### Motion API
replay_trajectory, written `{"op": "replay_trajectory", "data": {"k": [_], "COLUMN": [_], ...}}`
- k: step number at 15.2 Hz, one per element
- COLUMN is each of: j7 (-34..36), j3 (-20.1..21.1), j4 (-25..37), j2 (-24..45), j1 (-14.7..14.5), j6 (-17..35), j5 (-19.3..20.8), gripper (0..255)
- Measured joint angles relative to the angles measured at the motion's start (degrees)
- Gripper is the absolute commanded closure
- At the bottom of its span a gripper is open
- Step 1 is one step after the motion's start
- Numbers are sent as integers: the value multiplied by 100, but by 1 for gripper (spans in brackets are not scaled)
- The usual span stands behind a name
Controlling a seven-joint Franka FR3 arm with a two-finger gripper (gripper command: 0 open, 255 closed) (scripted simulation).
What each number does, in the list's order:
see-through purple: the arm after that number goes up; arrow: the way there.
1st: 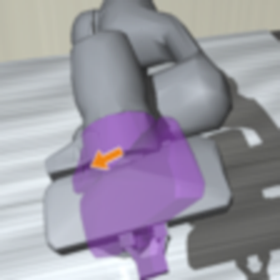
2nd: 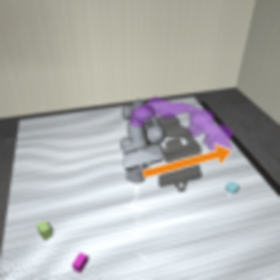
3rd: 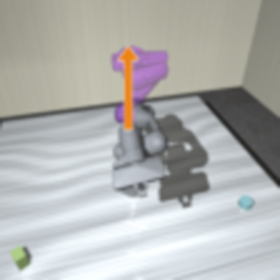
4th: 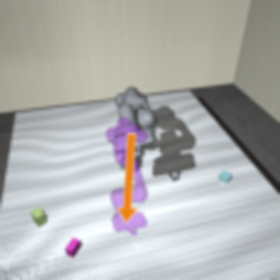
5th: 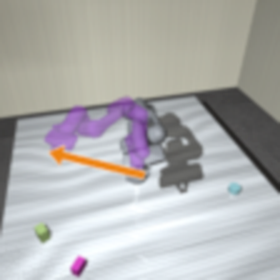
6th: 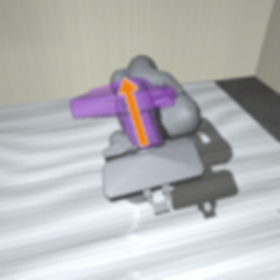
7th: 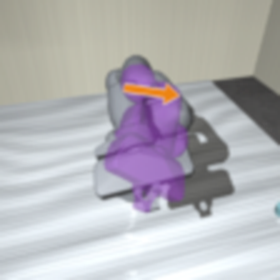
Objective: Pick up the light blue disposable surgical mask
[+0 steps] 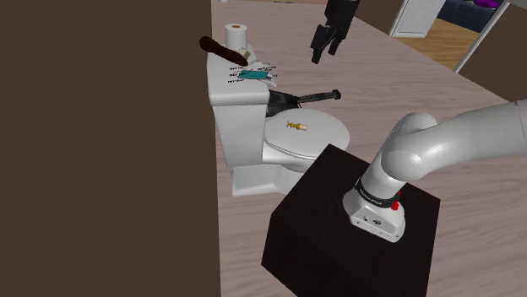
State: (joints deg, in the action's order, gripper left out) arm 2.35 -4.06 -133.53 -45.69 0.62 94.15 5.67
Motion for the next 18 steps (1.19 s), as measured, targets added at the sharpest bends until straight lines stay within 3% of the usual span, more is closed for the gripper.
{"op": "replay_trajectory", "data": {"k": [5, 18], "j7": [-570, -3041], "j3": [-186, -702], "j4": [226, 1764], "j2": [596, 3419], "j1": [-177, -830], "j6": [348, 1583], "j5": [138, 265], "gripper": [0, 0]}}
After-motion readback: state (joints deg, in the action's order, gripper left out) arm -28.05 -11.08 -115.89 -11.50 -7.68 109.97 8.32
